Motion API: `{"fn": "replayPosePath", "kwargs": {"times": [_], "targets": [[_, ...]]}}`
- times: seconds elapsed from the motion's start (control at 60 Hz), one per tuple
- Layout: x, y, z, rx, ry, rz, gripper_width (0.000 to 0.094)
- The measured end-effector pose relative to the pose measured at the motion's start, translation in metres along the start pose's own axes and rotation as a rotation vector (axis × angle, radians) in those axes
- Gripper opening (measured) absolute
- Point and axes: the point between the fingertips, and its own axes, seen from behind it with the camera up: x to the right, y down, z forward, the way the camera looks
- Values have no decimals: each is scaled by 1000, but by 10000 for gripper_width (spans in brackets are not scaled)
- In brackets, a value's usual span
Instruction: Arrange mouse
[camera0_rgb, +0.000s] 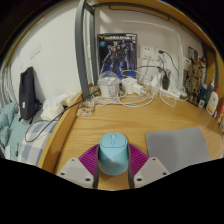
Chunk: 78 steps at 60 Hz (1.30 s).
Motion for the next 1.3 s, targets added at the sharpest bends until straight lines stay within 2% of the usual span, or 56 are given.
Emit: {"fn": "replayPosePath", "kwargs": {"times": [0.017,0.033,0.083,0.267,0.383,0.567,0.633,0.75,0.867,0.983,1.1,1.3], "targets": [[0,0,0,0,-5,2,427],[0,0,0,0,-9,3,371],[0,1,0,-2,-17,-1,345],[-4,-8,-11,-35,-67,-44,339],[-2,-65,-57,72,-94,-62,341],[51,-172,-146,272,-51,-57,339],[81,-191,-168,308,-17,-65,338],[138,-196,-181,310,52,-62,339],[191,-166,-163,249,107,-20,337],[224,-108,-129,125,134,-10,337],[233,-46,-92,1,128,18,340],[222,15,-59,-114,119,59,348]]}}
